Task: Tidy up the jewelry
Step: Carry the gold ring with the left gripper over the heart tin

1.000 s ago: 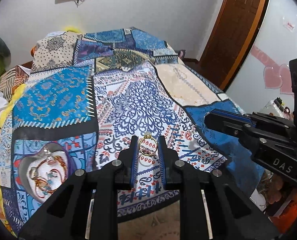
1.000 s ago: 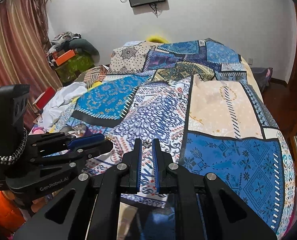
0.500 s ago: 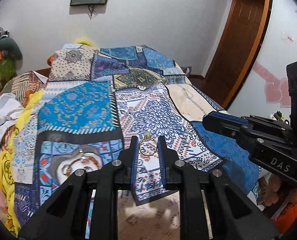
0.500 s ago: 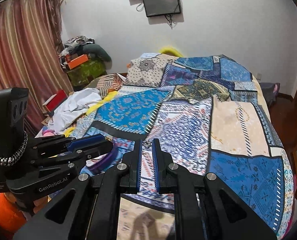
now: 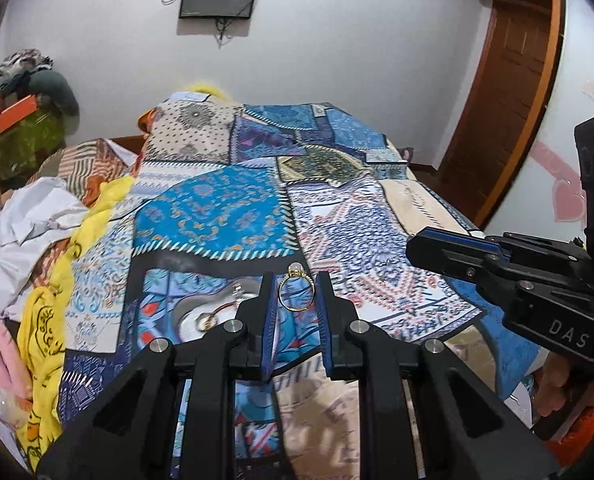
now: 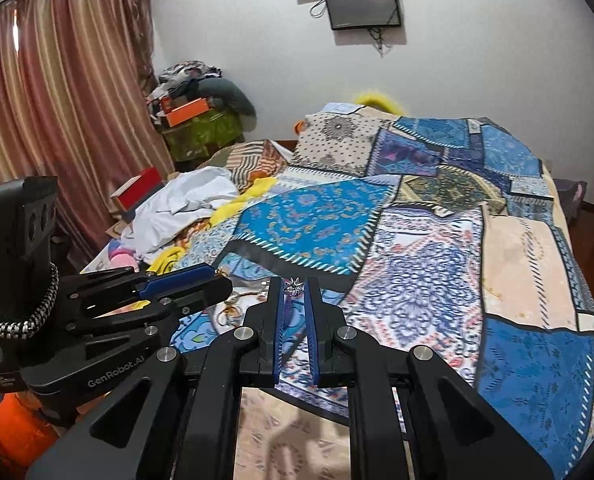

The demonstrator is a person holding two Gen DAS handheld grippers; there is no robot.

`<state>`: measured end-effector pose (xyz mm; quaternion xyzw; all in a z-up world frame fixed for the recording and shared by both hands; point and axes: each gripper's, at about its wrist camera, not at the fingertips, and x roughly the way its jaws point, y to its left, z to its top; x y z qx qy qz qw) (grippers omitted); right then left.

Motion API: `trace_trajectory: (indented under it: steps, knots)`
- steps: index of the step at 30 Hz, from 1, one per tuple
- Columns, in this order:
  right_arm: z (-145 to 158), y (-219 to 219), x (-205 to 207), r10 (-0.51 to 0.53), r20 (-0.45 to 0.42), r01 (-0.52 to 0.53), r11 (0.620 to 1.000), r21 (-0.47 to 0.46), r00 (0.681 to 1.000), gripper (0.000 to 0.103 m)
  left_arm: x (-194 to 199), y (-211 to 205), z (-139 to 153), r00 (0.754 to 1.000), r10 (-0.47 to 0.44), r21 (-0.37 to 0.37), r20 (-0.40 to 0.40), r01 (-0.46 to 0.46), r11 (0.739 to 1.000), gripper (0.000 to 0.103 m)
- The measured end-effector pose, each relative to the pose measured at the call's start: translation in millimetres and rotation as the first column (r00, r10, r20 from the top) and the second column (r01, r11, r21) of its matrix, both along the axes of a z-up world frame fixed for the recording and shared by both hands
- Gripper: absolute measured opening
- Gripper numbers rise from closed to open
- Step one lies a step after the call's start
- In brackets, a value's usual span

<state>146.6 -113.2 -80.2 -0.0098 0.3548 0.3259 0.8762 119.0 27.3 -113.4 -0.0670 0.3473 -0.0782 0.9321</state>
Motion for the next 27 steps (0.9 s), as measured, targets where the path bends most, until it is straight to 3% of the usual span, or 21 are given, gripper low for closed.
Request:
trace_trajectory:
  steps: [14, 27]
  knots:
    - [-32.3, 46.6, 11.0, 0.082, -0.085, -0.084, 0.996, -0.022, 0.993, 0.009, 0.8, 49.8, -33.3, 0.992, 0.1, -0.014, -0.077, -0.101, 0.995, 0.018]
    - [-56.9, 69.0, 31.8, 0.086, -0.143, -0.095, 0.994, -0.059, 0.986, 0.009, 16.0, 52.0, -58.7, 0.988, 0.073, -0.045, -0.134, -0.079, 0.996, 0.018]
